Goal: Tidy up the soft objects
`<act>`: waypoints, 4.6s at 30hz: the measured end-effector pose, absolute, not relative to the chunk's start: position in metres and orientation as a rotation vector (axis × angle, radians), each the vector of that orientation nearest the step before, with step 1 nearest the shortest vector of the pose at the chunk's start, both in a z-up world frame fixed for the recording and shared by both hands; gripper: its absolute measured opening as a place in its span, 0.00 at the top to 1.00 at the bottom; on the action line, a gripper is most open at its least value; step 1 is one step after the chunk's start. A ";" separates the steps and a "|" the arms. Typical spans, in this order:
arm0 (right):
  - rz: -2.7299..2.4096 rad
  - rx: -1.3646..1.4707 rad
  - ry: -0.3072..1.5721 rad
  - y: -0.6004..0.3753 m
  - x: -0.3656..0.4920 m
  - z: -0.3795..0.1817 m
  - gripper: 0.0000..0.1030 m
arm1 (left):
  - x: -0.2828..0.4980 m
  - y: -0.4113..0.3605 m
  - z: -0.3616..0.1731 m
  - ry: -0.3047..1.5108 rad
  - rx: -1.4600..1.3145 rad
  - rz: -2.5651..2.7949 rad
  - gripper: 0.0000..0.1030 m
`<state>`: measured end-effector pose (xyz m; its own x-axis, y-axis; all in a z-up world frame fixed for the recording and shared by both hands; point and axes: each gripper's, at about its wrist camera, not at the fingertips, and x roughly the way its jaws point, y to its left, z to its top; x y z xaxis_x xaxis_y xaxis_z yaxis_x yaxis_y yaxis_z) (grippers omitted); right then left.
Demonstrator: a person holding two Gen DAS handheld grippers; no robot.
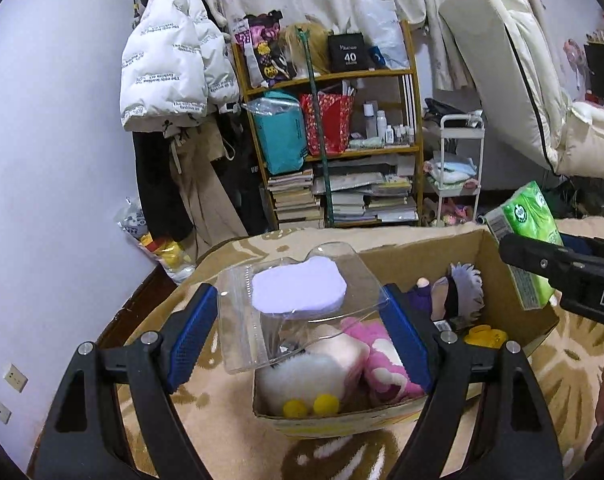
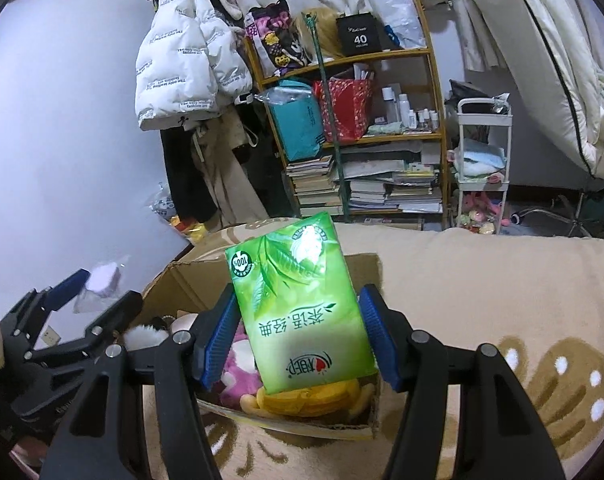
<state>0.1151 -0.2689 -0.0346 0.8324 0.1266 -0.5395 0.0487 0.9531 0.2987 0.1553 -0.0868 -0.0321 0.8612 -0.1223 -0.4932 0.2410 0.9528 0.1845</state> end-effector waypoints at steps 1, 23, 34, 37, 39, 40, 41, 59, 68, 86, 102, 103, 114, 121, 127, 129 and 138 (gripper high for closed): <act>0.039 0.311 0.593 -0.269 0.116 -0.036 0.38 | 0.156 -0.088 -0.033 0.502 0.250 -0.191 0.20; 0.079 0.307 0.619 -0.255 0.116 -0.051 0.36 | 0.160 -0.084 -0.040 0.563 0.230 -0.223 0.13; 0.057 0.377 0.559 -0.270 0.092 -0.031 0.16 | 0.133 -0.063 -0.027 0.578 0.191 -0.196 0.06; 0.047 0.375 0.533 -0.272 0.080 -0.018 0.08 | 0.117 -0.063 -0.020 0.551 0.222 -0.175 0.05; 0.037 0.362 0.515 -0.270 0.070 -0.009 0.05 | 0.108 -0.062 -0.016 0.540 0.235 -0.165 0.02; 0.035 0.359 0.511 -0.270 0.066 -0.006 0.02 | 0.103 -0.061 -0.013 0.534 0.240 -0.161 0.01; 0.035 0.355 0.507 -0.268 0.061 -0.003 0.01 | 0.099 -0.060 -0.011 0.531 0.242 -0.158 0.01; 0.018 0.286 0.388 -0.249 -0.019 0.049 0.00 | 0.007 -0.032 0.033 0.445 0.211 -0.183 0.01; 0.011 0.259 0.376 -0.246 -0.042 0.051 0.00 | -0.019 -0.023 0.039 0.396 0.169 -0.201 0.01; -0.004 0.213 0.374 -0.246 -0.052 0.042 0.00 | -0.015 -0.022 0.014 0.425 0.183 -0.175 0.01; -0.027 0.204 0.396 -0.246 -0.039 0.032 0.00 | -0.002 -0.013 -0.002 0.459 0.144 -0.170 0.01; -0.029 0.203 0.397 -0.245 -0.039 0.031 0.00 | -0.002 -0.013 -0.003 0.461 0.141 -0.168 0.01; -0.037 0.201 0.392 -0.247 -0.041 0.030 0.00 | -0.002 -0.014 -0.005 0.472 0.135 -0.171 0.01; -0.049 0.208 0.393 -0.250 -0.042 0.025 0.00 | -0.005 -0.016 -0.006 0.472 0.136 -0.178 0.01; -0.049 0.204 0.393 -0.250 -0.042 0.025 0.00 | -0.006 -0.016 -0.005 0.468 0.135 -0.176 0.01; -0.050 0.206 0.392 -0.250 -0.042 0.025 0.00 | -0.006 -0.017 -0.005 0.469 0.136 -0.175 0.01; -0.058 0.205 0.388 -0.251 -0.043 0.022 0.00 | -0.007 -0.015 -0.005 0.464 0.133 -0.171 0.01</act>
